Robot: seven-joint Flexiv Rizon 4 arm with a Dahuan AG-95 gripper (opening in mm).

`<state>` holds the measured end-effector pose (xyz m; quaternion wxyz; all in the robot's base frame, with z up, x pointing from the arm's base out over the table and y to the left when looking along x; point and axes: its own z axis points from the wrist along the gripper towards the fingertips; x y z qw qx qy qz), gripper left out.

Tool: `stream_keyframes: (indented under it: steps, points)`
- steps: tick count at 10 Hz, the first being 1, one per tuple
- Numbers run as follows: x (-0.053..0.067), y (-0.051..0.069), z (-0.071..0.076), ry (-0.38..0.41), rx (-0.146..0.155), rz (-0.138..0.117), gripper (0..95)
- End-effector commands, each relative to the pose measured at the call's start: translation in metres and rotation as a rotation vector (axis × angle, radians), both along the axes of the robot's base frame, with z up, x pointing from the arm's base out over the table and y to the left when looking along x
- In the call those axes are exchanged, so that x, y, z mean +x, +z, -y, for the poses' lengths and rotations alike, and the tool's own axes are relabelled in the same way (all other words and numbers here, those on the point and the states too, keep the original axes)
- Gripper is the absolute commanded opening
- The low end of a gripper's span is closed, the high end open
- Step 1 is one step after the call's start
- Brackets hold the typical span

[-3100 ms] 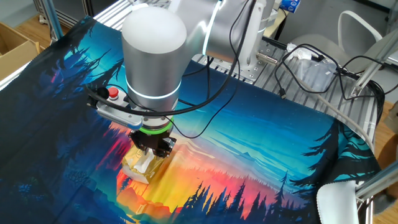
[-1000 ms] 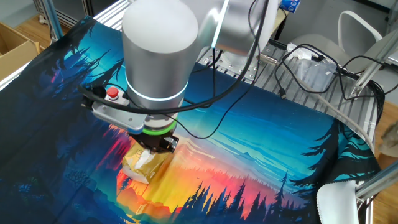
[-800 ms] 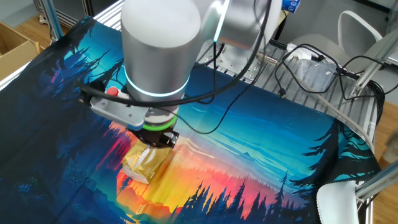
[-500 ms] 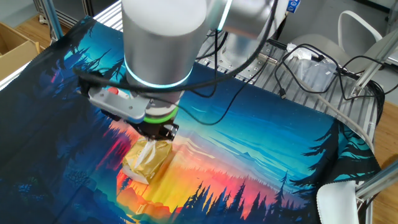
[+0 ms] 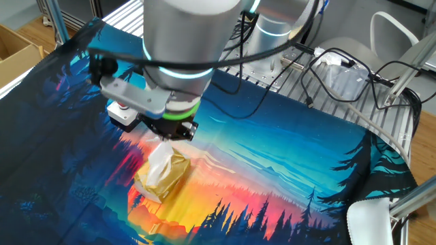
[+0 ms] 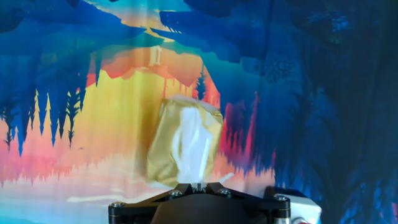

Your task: Pull out a napkin

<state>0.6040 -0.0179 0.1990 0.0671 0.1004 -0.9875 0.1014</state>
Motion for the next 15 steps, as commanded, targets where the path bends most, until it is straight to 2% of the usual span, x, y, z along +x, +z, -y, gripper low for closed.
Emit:
stream_keyframes:
  steps: [1,4,9,10,12,13,14,15]
  points:
    - [-0.003,0.005,0.002,0.004,-0.01,0.001,0.0]
    - [-0.011,0.029,0.008,0.01,-0.032,-0.009,0.0]
    - [-0.02,0.05,0.009,0.001,-0.054,-0.006,0.0]
    - [-0.021,0.056,0.009,-0.005,-0.047,-0.015,0.0]
    - [-0.025,0.062,0.01,-0.009,-0.053,0.0,0.0]
    - [-0.025,0.063,0.009,-0.005,-0.082,0.015,0.0]
    - [-0.025,0.067,0.012,-0.026,-0.048,0.015,0.0]
    - [-0.024,0.072,0.011,-0.023,-0.075,0.013,0.0]
